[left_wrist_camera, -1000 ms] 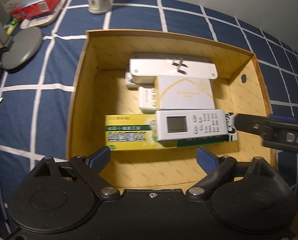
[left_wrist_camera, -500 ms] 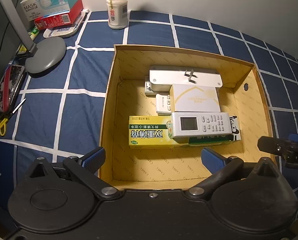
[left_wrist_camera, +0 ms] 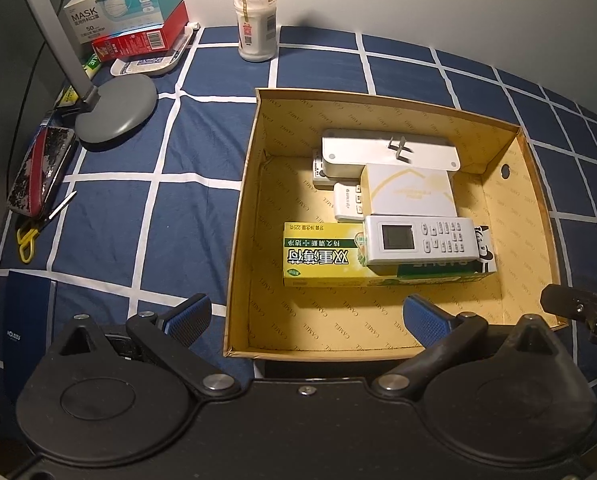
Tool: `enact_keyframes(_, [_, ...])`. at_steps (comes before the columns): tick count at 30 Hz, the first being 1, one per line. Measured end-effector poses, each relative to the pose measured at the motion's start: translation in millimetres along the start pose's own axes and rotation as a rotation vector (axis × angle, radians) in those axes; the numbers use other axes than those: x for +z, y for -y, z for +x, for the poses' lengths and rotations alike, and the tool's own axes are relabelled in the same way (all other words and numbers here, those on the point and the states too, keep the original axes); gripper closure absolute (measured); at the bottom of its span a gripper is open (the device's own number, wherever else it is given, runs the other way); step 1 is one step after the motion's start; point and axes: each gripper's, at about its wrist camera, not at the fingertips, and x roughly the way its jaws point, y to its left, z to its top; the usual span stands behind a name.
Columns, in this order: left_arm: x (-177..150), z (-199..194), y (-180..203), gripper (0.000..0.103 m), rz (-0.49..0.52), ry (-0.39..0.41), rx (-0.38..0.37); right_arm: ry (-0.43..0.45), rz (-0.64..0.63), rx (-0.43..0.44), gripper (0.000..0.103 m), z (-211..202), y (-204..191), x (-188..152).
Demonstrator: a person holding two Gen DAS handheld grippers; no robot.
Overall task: Organize objects
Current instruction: 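Raise the open right tool up out of the cardboard box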
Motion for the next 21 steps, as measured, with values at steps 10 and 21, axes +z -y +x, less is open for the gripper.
enact_keyframes(10, [-5.0, -5.5, 0.9, 0.000, 0.014, 0.011, 0.003, 0.007, 0.000, -0.002, 0.000, -3.0, -2.3, -5.8])
enact_keyframes(21, [-6.3, -10.0, 0.4, 0.000, 0.008, 0.009, 0.000, 0.011, 0.000, -0.005, 0.000, -5.7, -2.9, -5.2])
